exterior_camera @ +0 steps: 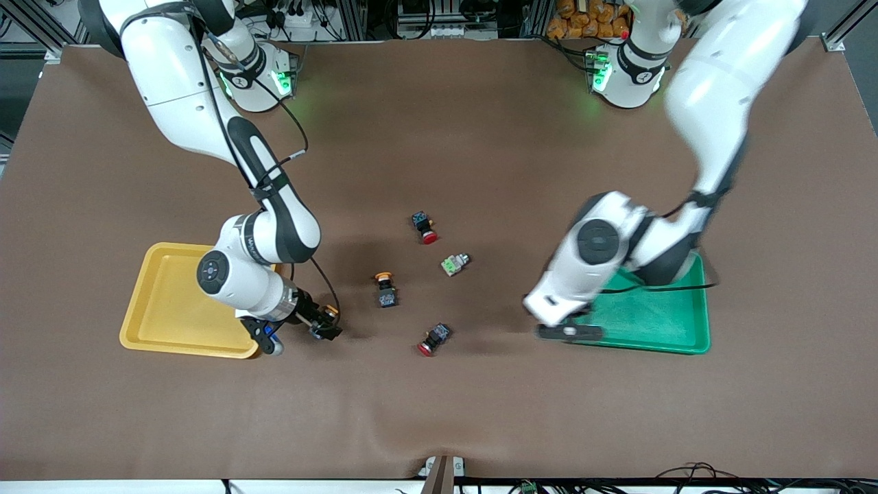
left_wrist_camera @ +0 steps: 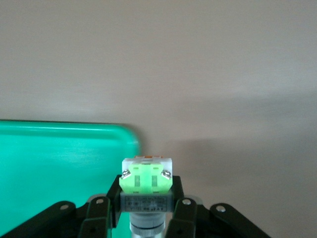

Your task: Place green and yellow buttons in trays

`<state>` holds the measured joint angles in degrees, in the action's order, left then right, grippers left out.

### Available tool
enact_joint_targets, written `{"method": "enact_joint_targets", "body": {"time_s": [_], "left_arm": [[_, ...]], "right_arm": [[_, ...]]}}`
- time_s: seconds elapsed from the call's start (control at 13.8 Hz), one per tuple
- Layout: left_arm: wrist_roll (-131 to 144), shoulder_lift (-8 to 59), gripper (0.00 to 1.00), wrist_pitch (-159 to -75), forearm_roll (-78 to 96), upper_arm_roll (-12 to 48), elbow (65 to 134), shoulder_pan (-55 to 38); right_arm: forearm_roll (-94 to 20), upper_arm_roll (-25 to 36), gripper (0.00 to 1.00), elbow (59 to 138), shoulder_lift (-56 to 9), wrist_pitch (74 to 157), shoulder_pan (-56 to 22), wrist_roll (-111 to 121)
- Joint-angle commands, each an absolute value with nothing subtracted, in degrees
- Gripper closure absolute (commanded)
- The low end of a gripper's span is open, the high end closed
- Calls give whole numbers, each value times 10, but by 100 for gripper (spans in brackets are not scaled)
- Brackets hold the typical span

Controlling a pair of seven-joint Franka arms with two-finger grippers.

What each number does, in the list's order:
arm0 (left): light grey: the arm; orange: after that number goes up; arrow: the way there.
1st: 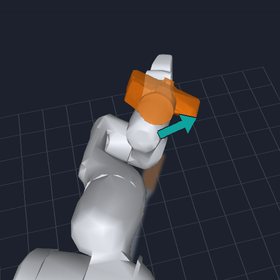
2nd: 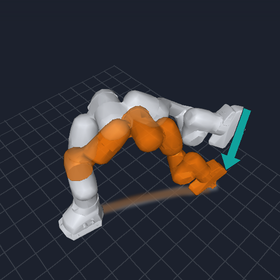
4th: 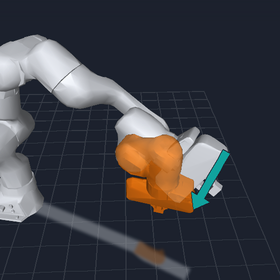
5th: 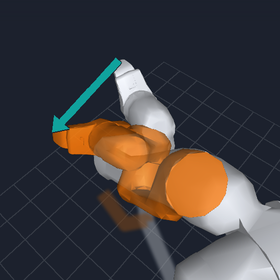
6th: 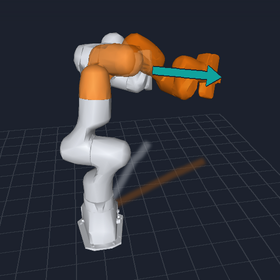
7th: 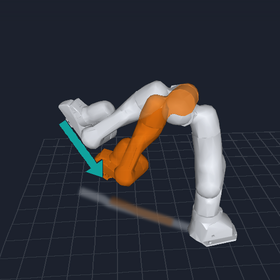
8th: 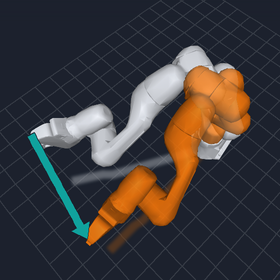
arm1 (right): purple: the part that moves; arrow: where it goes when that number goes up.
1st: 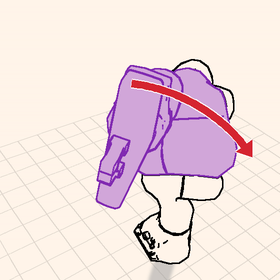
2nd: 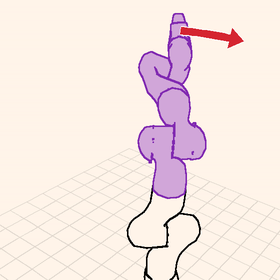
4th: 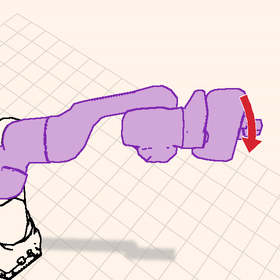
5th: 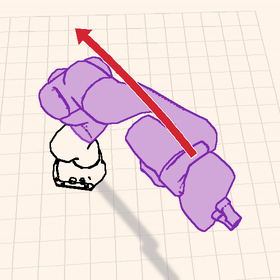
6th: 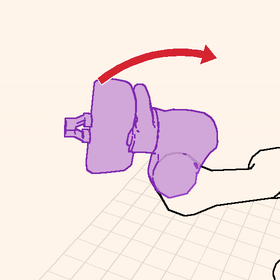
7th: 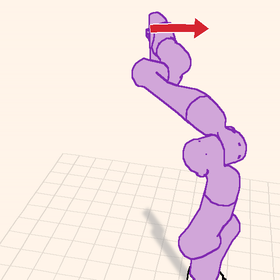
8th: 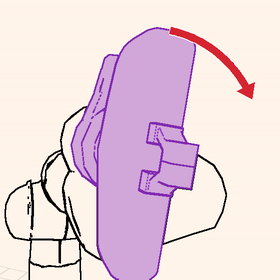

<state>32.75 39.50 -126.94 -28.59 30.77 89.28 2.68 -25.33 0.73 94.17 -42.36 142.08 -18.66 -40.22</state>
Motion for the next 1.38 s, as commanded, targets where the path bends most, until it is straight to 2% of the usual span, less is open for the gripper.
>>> {"method": "enact_joint_targets", "body": {"time_s": [0.0, 0.15, 0.36, 0.51, 0.65, 0.73, 0.8, 0.87, 0.95, 1.09, 1.31], "left_arm": [[251, 298, 100, -1262, -296, 350, 1020, 142], [235, 289, 100, -1264, -298, 379, 1066, 213], [222, 287, 100, -1273, -306, 387, 1095, 267], [222, 297, 100, -1316, -317, 385, 1114, 291], [223, 309, 100, -1324, -380, 380, 1114, 319], [222, 321, 94, -1329, -382, 381, 1110, 339], [221, 323, 32, -1336, -382, 382, 1107, 348], [221, 321, 0, -1340, -381, 382, 1107, 350], [228, 316, 0, -1339, -379, 383, 1107, 351], [233, 304, 0, -1337, -367, 403, 1107, 351], [302, 303, 0, -1329, -284, 460, 1102, 342]], "right_arm": [[-228, 14, 0, 962, -417, 1426, -192, -411], [-220, 13, 0, 969, -417, 1424, -195, -410], [-207, 13, 0, 969, -417, 1426, -194, -411], [-204, 13, 99, 968, -414, 1417, -190, -386], [-203, 14, 100, 968, -415, 1418, -185, -374], [-203, 14, 100, 969, -414, 1417, -190, -375], [-203, 14, 100, 968, -414, 1417, -190, -375], [-203, 14, 100, 967, -413, 1417, -188, -373], [-203, 14, 100, 963, -407, 1411, -185, -371], [-196, 17, 100, 948, -382, 1337, -160, -324], [-192, 20, 100, 896, -353, 1171, -101, -249]]}}
